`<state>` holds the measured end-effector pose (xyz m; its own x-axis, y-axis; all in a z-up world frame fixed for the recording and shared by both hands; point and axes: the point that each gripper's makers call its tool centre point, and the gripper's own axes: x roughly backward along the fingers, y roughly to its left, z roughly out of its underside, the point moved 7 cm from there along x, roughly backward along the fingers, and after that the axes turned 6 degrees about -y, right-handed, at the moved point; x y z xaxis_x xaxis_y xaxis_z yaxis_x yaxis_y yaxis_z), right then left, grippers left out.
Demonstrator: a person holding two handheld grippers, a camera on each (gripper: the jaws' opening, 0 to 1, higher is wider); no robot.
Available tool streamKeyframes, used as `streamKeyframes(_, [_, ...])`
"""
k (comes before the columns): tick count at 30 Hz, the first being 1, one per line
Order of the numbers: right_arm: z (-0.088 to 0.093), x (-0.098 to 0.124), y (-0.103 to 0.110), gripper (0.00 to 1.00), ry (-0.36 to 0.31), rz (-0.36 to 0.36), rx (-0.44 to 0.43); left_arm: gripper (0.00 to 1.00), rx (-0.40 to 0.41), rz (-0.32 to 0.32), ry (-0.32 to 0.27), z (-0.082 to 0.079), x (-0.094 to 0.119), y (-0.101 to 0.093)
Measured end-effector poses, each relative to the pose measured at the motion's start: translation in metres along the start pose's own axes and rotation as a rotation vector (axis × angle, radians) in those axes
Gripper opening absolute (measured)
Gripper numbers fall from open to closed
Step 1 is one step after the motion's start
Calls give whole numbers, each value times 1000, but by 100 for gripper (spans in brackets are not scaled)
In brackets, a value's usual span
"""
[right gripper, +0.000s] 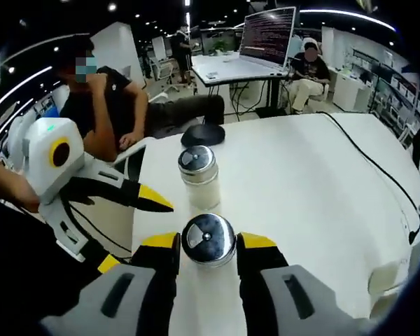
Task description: Rotate the seasoning bottle until the label or dispensing opening points toward the visible target arrow and the bottle remains upright within the marked orientation range
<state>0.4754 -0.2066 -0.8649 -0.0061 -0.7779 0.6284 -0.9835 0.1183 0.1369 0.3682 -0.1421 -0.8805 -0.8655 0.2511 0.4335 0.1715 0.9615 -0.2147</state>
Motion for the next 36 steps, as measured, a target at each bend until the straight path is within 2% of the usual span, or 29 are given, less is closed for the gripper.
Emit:
streamKeyframes(3, [0, 8, -2, 34, -25, 8, -23, 76, -11, -9, 30, -4, 1, -1])
streamKeyframes(10, [7, 36, -17, 37, -88, 70, -90, 91, -65, 20, 9, -22, -4, -6])
streamKeyframes(14, [12, 56, -31, 37, -77, 108, -79, 93, -78, 50, -27, -34, -9, -13])
streamKeyframes(17, [12, 69, -40, 37, -82, 127, -80, 94, -113, 65, -22, -37, -13, -18])
streamKeyframes(22, [12, 97, -68, 37, -76, 190, -35, 94, -136, 80, -36, -46, -14, -25])
streamKeyframes(25, [11, 102, -75, 38, -77, 202, -28, 95, -149, 86, -37, -48, -15, -28])
streamKeyframes(26, [11, 118, -96, 38, -75, 247, -6, 95, -157, 90, -37, -49, -16, -30])
streamKeyframes(27, [10, 123, -103, 40, -77, 281, -1, 95, -164, 92, -36, -50, -16, -31])
streamKeyframes(29, [10, 132, -116, 43, -65, 301, 17, 95, -171, 94, -39, -53, -17, -33])
streamKeyframes(32, [9, 145, -141, 43, -56, 348, 33, 93, -171, 93, -42, -54, -17, -34])
streamKeyframes(34, [8, 150, -149, 42, -51, 368, 33, 91, -178, 75, -56, -57, -15, -34])
streamKeyframes(35, [9, 158, -170, 42, -29, 439, 75, 90, -193, 68, -70, -60, -13, -35])
streamKeyframes(36, [9, 159, -172, 42, -27, 443, 74, 90, -194, 70, -72, -60, -12, -36])
